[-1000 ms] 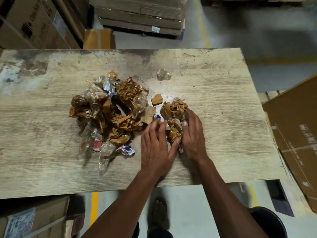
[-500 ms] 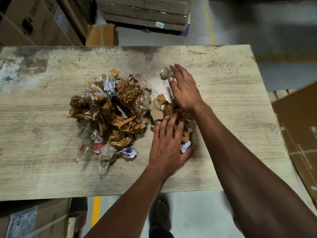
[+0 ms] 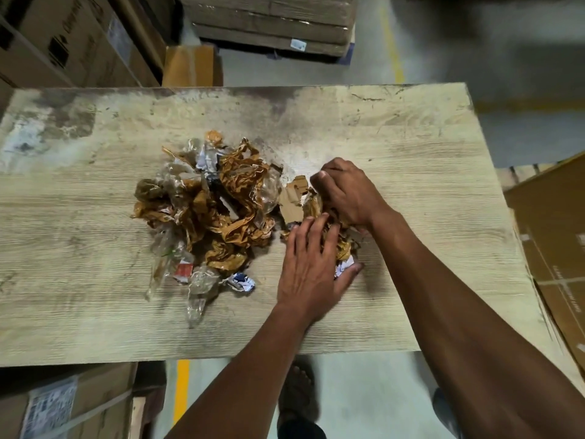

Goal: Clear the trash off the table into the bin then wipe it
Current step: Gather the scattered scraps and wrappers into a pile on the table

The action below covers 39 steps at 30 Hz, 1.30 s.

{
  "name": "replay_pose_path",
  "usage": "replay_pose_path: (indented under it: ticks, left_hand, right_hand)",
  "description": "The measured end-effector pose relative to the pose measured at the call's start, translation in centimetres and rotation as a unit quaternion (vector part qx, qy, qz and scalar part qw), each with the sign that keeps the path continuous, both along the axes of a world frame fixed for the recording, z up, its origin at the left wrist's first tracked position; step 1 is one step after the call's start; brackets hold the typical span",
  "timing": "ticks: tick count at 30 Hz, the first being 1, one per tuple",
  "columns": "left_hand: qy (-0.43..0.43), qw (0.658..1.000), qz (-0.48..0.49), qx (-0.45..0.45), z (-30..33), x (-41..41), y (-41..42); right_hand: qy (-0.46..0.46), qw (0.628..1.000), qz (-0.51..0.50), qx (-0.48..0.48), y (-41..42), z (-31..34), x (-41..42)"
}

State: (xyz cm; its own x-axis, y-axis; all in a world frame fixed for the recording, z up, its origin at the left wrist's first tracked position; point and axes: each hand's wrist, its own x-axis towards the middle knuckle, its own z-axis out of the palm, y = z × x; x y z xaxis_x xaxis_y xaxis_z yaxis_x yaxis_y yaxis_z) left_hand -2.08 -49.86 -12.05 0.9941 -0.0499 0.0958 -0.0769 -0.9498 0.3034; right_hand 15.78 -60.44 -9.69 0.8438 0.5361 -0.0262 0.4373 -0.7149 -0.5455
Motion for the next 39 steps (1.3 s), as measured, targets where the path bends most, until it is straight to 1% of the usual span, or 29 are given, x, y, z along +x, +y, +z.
replay_pose_path:
  ticks: [3,5,8,10,13,14,18,21,25,27,32,34,37,39]
  left_hand:
    - [-0.004,1.000,-0.002,0.011,0.1,-0.1,-0.1]
    - [-0.006,1.000,-0.004,0.020,0.1,-0.1,-0.1]
    - [-0.027,0.999,0.003,0.019,0.1,-0.2,-0.2]
    - [-0.042,0.999,0.016,0.009,0.0,-0.1,-0.2]
    - [-0.054,0.998,0.030,0.001,0.0,-0.1,-0.2]
    - [-0.052,0.998,0.032,0.001,0.0,-0.1,-0.2]
    - [-0.031,0.999,0.036,0.002,-0.1,0.0,-0.2]
    - [-0.028,0.999,0.038,-0.001,-0.4,-0.1,-0.2]
    - [-0.031,0.998,0.055,-0.016,-0.6,-0.3,-0.3]
    - [-0.028,0.998,0.060,-0.020,-0.7,-0.3,-0.3]
    - [-0.022,0.998,0.052,-0.030,-0.5,-0.2,-0.1]
    - [-0.028,0.998,0.048,-0.034,-0.3,-0.2,-0.1]
    - [-0.054,0.995,0.050,-0.060,-0.1,-0.4,0.1]
    - [-0.059,0.993,0.064,-0.075,0.1,-0.4,0.1]
  right_hand:
    - [0.007,0.999,-0.046,-0.009,-2.4,-0.5,-2.3]
    - [0.025,0.996,-0.088,0.007,-3.6,-1.2,-4.1]
    - [0.006,0.987,-0.136,0.087,-4.0,-2.6,-6.7]
    - [-0.011,0.975,-0.171,0.144,-3.4,-3.0,-7.5]
    - [-0.005,0.962,-0.193,0.192,-2.4,-2.7,-7.3]
    - [0.003,0.966,-0.183,0.183,-2.1,-2.4,-7.0]
    - [0.035,0.993,-0.099,0.047,-0.9,-1.5,-4.9]
    - [0.037,0.998,-0.048,0.008,0.4,-0.7,-3.8]
    - [0.039,0.996,-0.033,-0.072,2.4,-0.3,-2.6]
    - [0.039,0.995,-0.046,-0.077,2.9,-0.4,-2.3]
    - [0.036,0.996,-0.081,-0.011,2.4,-1.1,-2.7]
    - [0.048,0.993,-0.100,0.048,1.7,-1.5,-3.1]
    - [0.076,0.977,-0.127,0.153,0.6,-1.7,-3.7]
    - [0.092,0.975,-0.113,0.167,-0.3,-1.6,-4.2]
